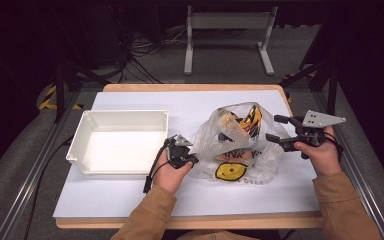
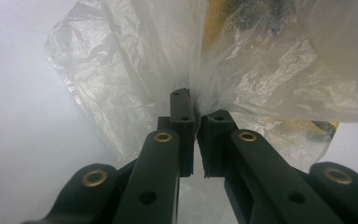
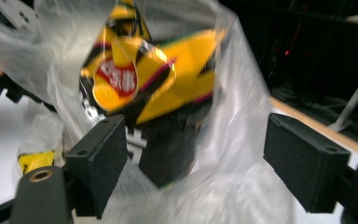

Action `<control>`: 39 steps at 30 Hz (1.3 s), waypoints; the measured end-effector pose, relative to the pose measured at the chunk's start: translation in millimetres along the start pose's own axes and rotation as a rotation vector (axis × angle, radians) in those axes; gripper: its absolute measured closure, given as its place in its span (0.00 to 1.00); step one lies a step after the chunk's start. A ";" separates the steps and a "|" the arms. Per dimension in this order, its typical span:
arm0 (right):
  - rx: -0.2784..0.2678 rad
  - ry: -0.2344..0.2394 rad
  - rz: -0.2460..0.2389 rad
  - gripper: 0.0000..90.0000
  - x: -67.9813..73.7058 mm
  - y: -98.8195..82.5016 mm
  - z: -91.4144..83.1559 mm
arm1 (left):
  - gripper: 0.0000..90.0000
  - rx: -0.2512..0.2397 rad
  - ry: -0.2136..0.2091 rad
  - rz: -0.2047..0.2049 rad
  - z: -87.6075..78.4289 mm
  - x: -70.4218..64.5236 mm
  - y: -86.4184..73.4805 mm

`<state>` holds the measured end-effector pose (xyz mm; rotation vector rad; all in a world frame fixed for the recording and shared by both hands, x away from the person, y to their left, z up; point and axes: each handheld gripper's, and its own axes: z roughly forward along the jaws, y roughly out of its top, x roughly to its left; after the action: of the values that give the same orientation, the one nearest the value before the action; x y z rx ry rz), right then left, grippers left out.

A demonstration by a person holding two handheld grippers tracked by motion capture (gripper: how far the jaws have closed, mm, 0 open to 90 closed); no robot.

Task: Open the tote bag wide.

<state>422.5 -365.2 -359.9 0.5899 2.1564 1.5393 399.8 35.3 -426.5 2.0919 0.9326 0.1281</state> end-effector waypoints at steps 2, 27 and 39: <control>-0.022 -0.016 -0.010 0.30 0.1 7.2 -4.5 | 0.94 -0.001 -0.003 0.001 -0.7 0.6 -0.2; 0.079 -0.139 -0.053 1.00 -25.4 40.5 18.7 | 0.93 -0.054 -0.030 0.024 -5.1 -3.2 1.8; 0.194 -0.119 -0.053 1.00 -34.4 20.1 51.0 | 0.93 -0.038 -0.036 0.020 -2.7 -2.4 0.2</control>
<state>481.3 -339.3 -352.6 0.6637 2.2252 1.2445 397.1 35.4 -424.1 2.0622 0.8817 0.1176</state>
